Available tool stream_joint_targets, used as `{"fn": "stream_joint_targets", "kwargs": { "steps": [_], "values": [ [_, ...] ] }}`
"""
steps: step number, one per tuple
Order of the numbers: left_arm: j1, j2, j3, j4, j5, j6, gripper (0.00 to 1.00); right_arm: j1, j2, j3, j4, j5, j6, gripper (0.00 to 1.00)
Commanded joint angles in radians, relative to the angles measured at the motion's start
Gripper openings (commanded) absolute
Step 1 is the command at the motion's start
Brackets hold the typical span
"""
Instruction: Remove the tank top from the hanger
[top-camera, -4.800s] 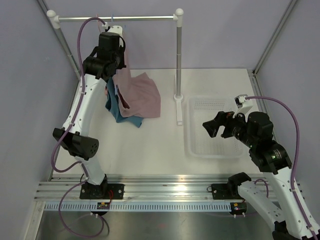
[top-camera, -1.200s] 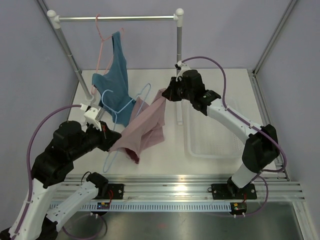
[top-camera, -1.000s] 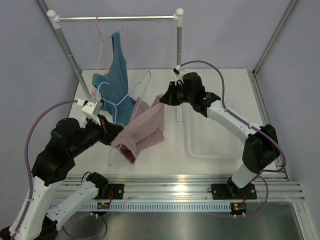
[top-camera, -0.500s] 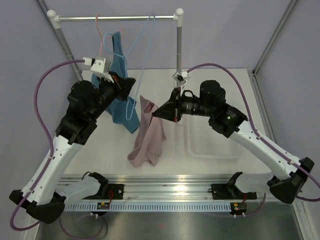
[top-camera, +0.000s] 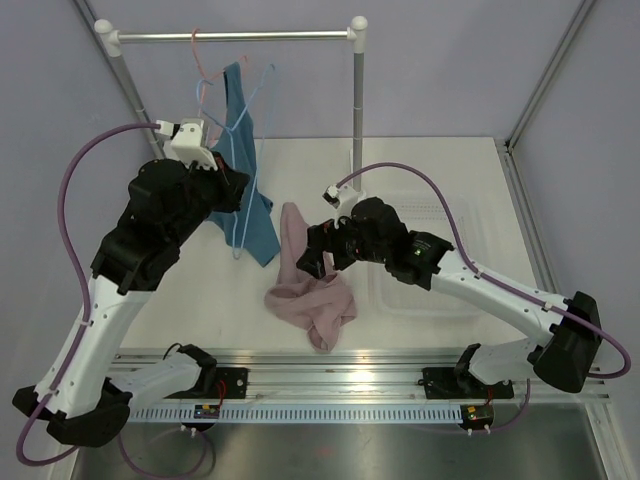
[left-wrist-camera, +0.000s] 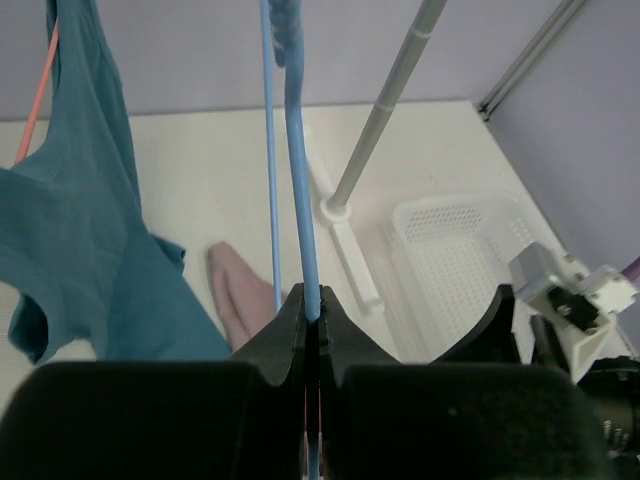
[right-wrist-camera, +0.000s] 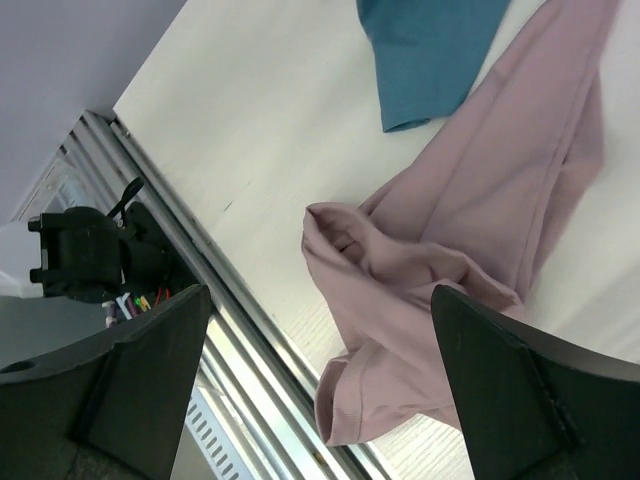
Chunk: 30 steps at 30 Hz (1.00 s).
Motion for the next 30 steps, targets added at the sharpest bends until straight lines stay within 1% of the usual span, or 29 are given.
{"fn": "stream_joint_targets", "kwargs": {
  "steps": [1,2,6,7,8,10,11,12,14,15,18,22,25,30],
  "values": [
    [-0.004,0.080,0.100,-0.123,-0.064,0.022,0.00,0.004,-0.015,0.030,0.044,0.095,0.003,1.00],
    [-0.004,0.107,0.190,-0.200,-0.064,0.028,0.00,0.007,-0.012,0.034,0.035,0.100,0.005,1.00],
    [-0.004,0.202,0.309,-0.266,-0.087,0.072,0.00,0.005,-0.013,0.015,0.038,0.135,0.002,0.99],
    [-0.003,0.269,0.347,-0.286,-0.092,0.088,0.00,0.007,-0.012,0.014,0.038,0.135,-0.001,1.00],
    [-0.003,0.320,0.457,-0.342,-0.102,0.109,0.00,0.007,-0.010,0.012,0.034,0.135,-0.001,0.99],
    [-0.001,0.399,0.565,-0.389,-0.107,0.122,0.00,0.005,-0.012,0.011,0.032,0.137,-0.006,1.00],
    [0.000,0.476,0.621,-0.416,-0.119,0.129,0.00,0.007,-0.015,0.004,0.033,0.137,-0.006,0.99],
    [0.002,0.510,0.718,-0.429,-0.127,0.132,0.00,0.005,-0.018,0.000,0.033,0.140,-0.004,0.99],
    [0.011,0.608,0.816,-0.450,-0.144,0.152,0.00,0.005,-0.029,-0.015,0.038,0.137,-0.011,0.99],
    [0.017,0.642,0.899,-0.453,-0.148,0.157,0.00,0.005,-0.032,-0.020,0.040,0.137,-0.014,0.99],
    [0.050,0.728,0.982,-0.438,-0.139,0.163,0.00,0.005,-0.032,-0.035,0.035,0.140,-0.037,0.99],
    [0.083,0.779,0.987,-0.345,-0.122,0.184,0.00,0.005,-0.024,-0.052,0.030,0.140,-0.046,0.99],
    [0.109,0.818,0.998,-0.289,-0.109,0.200,0.00,0.005,-0.009,-0.071,0.050,0.109,-0.040,0.99],
    [0.132,0.866,1.015,-0.266,-0.063,0.198,0.00,0.005,0.051,-0.091,0.073,0.057,-0.044,0.99]
  ]
}}
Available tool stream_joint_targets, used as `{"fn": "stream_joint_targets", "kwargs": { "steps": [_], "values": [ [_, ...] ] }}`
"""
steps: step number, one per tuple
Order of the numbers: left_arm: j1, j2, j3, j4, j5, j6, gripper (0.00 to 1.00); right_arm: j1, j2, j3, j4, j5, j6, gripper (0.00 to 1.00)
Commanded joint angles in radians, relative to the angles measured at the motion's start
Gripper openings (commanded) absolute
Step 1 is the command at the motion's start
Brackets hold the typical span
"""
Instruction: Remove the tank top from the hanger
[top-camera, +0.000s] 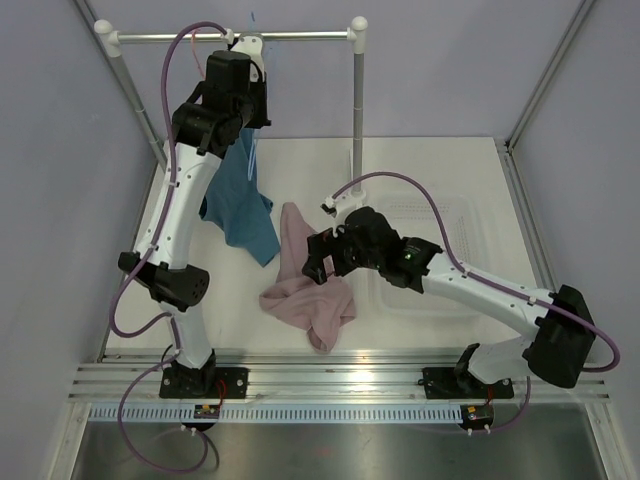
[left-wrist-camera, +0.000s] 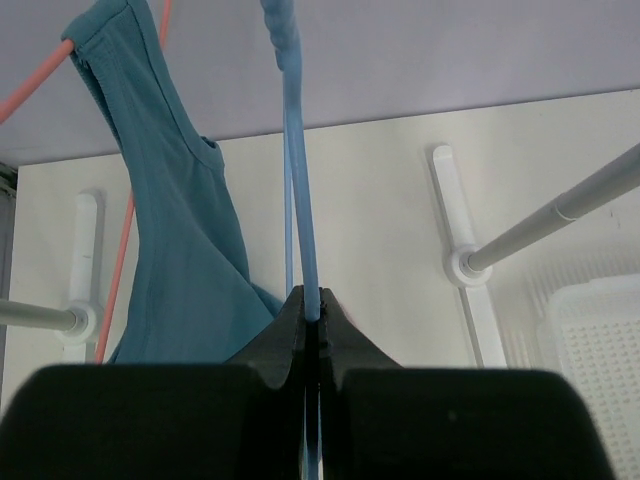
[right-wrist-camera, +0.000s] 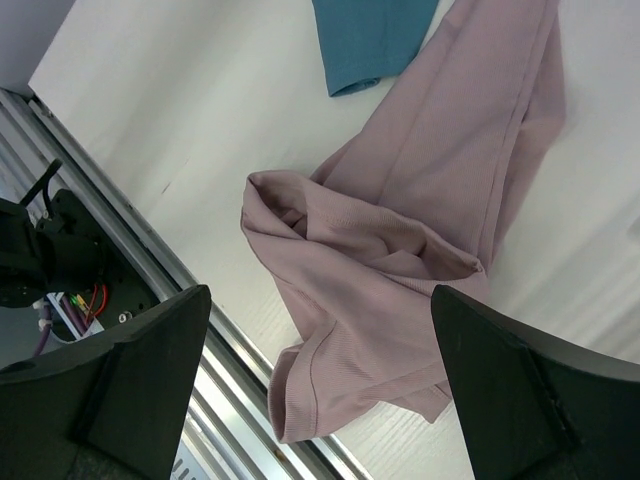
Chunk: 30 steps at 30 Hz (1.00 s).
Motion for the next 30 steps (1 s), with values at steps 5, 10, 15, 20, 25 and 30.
{"fn": "stream_joint_targets", "kwargs": {
  "steps": [5,10,15,20,25,30],
  "values": [
    [0.010,-0.015,-0.052,0.067,0.043,0.005,0.03,0.012,0.190,0.063,-0.043,0.049,-0.047,1.00],
    [0.010,-0.075,-0.123,0.045,0.036,-0.024,0.28,0.056,0.353,0.153,-0.157,0.134,-0.073,1.00],
    [0.010,-0.130,-0.113,0.013,0.051,-0.042,0.68,0.084,0.506,0.198,-0.198,0.180,-0.073,1.00],
    [0.010,-0.220,-0.167,-0.001,0.082,-0.068,0.99,0.087,0.579,0.183,-0.135,0.183,-0.056,0.95],
    [0.008,-0.413,-0.299,0.017,0.069,-0.099,0.99,0.087,0.593,0.174,-0.109,0.183,-0.055,0.10],
    [0.008,-0.623,-0.546,0.057,-0.013,-0.116,0.99,0.088,0.411,0.177,-0.136,0.238,-0.041,0.00]
  ]
}}
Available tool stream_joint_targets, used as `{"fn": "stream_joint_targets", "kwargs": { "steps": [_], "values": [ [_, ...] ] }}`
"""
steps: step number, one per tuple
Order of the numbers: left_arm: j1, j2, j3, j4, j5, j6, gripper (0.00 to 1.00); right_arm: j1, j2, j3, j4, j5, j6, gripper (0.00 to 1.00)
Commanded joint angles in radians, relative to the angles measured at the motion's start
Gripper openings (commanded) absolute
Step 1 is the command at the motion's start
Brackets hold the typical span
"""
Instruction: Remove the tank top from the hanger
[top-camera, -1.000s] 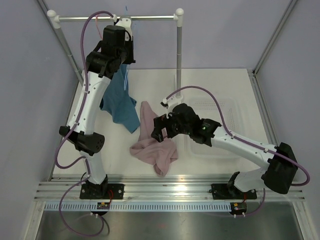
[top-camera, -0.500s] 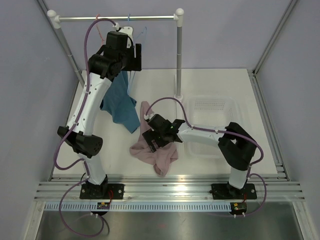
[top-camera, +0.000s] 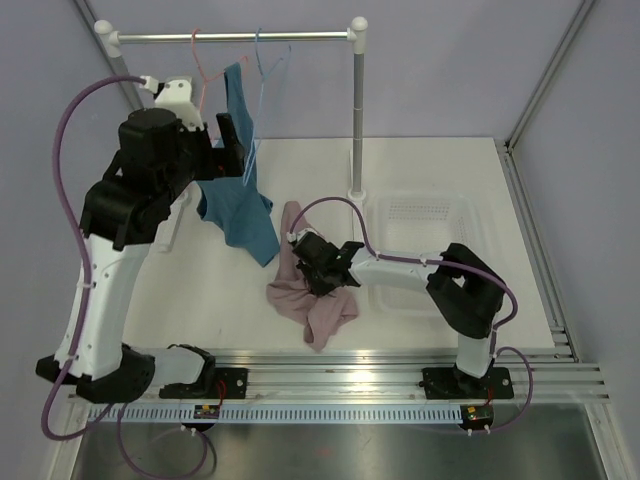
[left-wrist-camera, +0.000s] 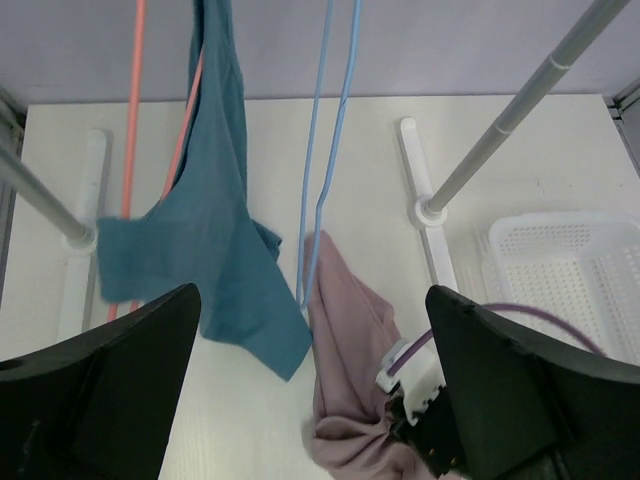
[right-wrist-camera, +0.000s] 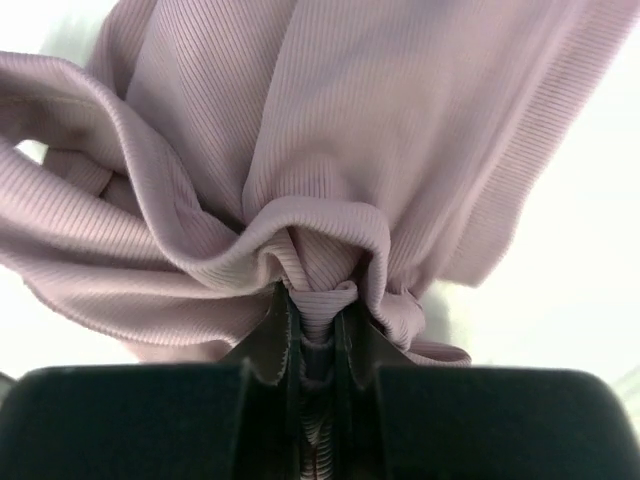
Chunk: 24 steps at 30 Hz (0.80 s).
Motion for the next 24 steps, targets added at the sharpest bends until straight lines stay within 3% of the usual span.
{"fn": "stream_joint_targets", "kwargs": {
  "steps": [1,6,13,24],
  "values": [
    [-0.001,-0.127,-0.125,0.049,-0.078,-0.026,0.99,0.006,-0.173,0.011,-0.019,0.100,0.012,0.00],
    [-0.001,-0.383,-0.439,0.109,-0.147,-0.033,0.99,0.005,-0.385,0.096,-0.097,0.192,-0.013,0.00],
    [-0.001,-0.591,-0.723,0.203,-0.161,-0.010,0.99,-0.007,-0.526,0.339,-0.284,0.420,-0.094,0.00],
    [0.001,-0.680,-0.903,0.258,-0.245,-0.009,0.99,-0.268,-0.635,0.548,-0.473,0.510,-0.157,0.00]
  ]
}}
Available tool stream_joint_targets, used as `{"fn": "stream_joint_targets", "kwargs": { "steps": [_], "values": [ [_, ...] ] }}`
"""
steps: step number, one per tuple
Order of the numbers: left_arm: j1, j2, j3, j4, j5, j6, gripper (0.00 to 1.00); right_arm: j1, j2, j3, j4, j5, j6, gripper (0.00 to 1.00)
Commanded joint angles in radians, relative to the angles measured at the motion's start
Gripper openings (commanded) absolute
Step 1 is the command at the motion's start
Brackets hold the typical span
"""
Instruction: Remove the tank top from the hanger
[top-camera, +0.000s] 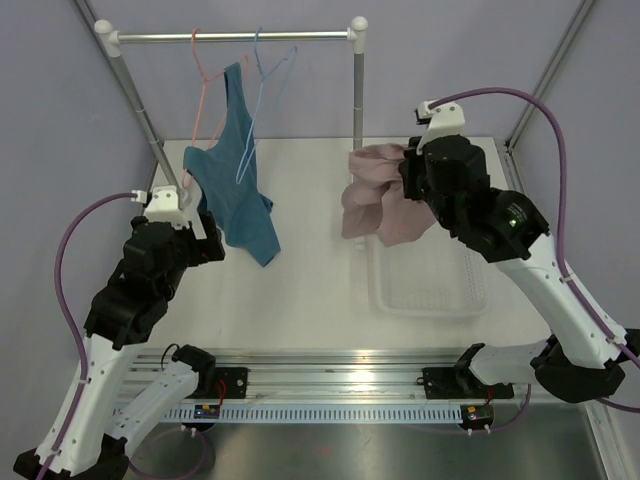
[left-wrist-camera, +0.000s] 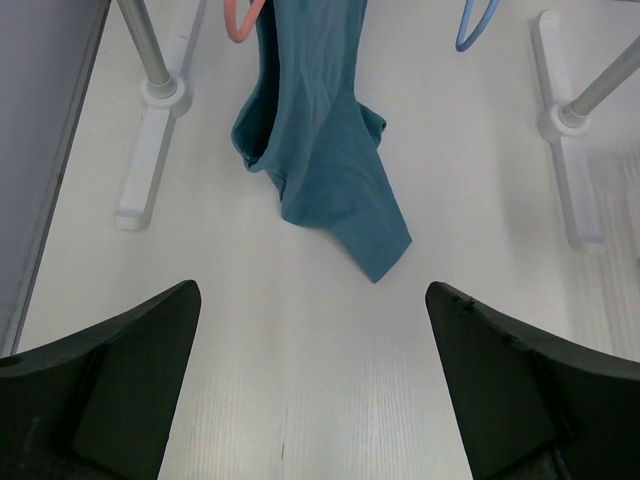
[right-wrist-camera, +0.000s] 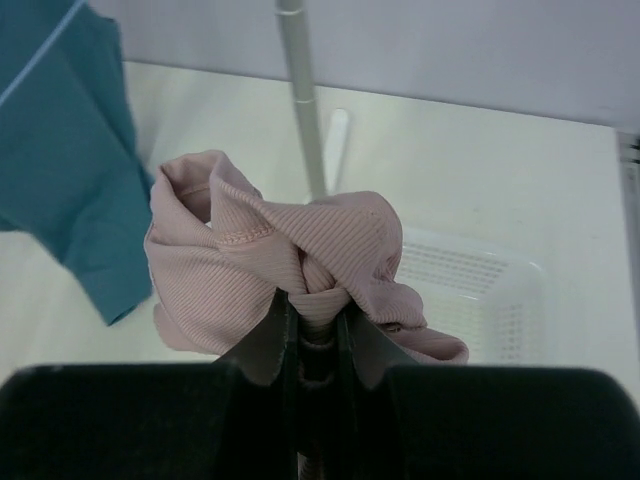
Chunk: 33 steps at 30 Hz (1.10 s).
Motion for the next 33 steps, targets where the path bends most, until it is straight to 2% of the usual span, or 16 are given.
{"fn": "stream_joint_targets", "kwargs": {
  "steps": [1,5,9,13,15,16,17,18,24,29,33],
  "values": [
    [0.001,-0.022,-0.012,0.088,-0.092,0.004,0.99,-0.084,-0.048,0.026,-0.081,0.075,-0.024,0.00],
    [0.022,-0.033,-0.005,0.084,-0.168,-0.010,0.99,-0.154,-0.093,-0.109,-0.053,0.026,0.014,0.00],
    [0.154,-0.064,-0.019,0.126,-0.111,-0.016,0.99,-0.232,-0.111,-0.307,0.039,-0.080,0.057,0.00],
    [0.228,-0.064,-0.022,0.132,-0.082,-0.025,0.99,-0.291,-0.098,-0.437,0.108,-0.125,0.091,0.00],
    [0.248,-0.056,-0.017,0.120,-0.083,-0.025,0.99,-0.308,-0.085,-0.506,0.144,-0.125,0.112,0.39],
    [0.248,-0.045,-0.009,0.111,-0.086,-0.025,0.99,-0.306,-0.082,-0.520,0.149,-0.100,0.121,0.56],
    [0.248,-0.039,0.004,0.100,-0.088,-0.027,0.99,-0.308,-0.078,-0.530,0.146,-0.088,0.132,0.87],
    [0.248,-0.036,0.012,0.077,-0.086,-0.025,0.99,-0.306,-0.075,-0.525,0.126,-0.079,0.135,0.99],
    [0.248,-0.053,0.031,-0.023,-0.093,-0.039,0.99,-0.308,-0.182,-0.452,0.044,-0.069,0.095,0.99],
    [0.248,-0.120,0.006,-0.040,0.002,-0.030,0.99,-0.308,-0.318,-0.436,-0.005,-0.100,0.077,1.00],
    [0.226,-0.163,0.000,-0.072,0.071,-0.008,0.99,-0.308,-0.409,-0.401,-0.128,-0.076,0.075,1.00]
  ]
}}
